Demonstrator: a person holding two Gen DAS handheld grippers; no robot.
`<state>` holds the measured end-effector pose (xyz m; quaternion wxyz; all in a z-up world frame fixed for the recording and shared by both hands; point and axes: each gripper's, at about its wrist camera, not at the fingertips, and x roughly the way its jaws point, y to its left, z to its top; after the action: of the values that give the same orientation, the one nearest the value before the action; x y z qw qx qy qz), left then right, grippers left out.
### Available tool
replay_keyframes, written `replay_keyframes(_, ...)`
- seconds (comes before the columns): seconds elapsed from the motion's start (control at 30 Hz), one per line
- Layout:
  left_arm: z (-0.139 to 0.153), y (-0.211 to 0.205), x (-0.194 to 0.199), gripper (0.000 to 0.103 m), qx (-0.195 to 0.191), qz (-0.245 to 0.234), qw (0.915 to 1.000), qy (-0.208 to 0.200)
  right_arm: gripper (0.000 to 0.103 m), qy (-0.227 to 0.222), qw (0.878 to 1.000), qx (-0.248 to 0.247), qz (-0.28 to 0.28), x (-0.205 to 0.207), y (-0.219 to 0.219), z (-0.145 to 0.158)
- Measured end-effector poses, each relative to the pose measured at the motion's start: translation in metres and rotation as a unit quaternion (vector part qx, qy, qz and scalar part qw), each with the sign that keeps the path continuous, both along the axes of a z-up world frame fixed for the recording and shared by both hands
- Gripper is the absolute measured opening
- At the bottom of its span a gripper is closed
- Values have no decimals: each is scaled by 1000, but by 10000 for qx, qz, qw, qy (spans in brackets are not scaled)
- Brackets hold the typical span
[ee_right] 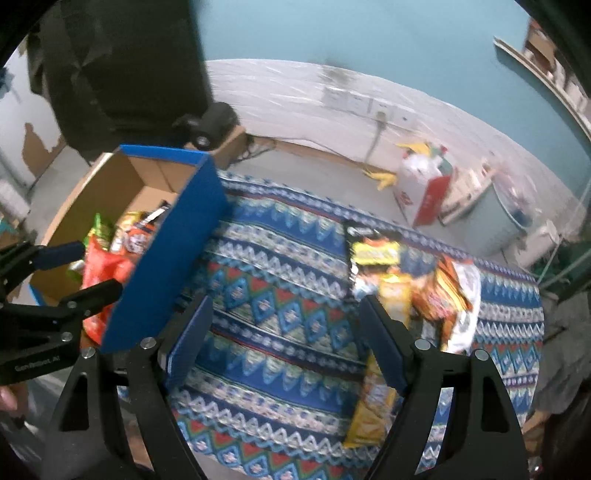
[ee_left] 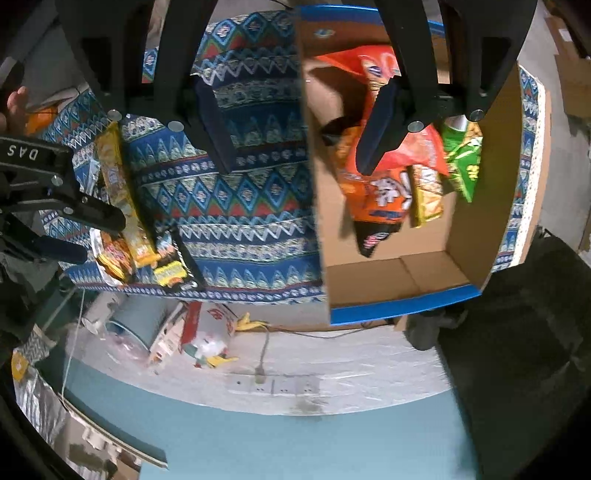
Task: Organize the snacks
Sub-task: 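Move both grippers back to the remaining snack packets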
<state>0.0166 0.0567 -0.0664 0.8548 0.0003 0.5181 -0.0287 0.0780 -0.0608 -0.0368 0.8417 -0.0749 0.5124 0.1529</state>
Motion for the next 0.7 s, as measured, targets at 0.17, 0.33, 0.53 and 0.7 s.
replay_keyframes(0.17,-7,-27,3,70,-39,-189,9997,147,81,104,9995,-46,-308,0,-35,-11)
replay_keyframes(0.33,-18,-53,7,70,-137,-350,9989,291,81,285,9977,40,-619,0,-71,-24)
replay_keyframes(0.53,-34,-81,12,70,60,-551,9976,425,81,513,9925,-58,-1107,1,-115,-48)
replay_keyframes(0.7,-47,-99,18,70,45,-644,9961,597,81,775,9864,-85,-1445,-1,-147,-72)
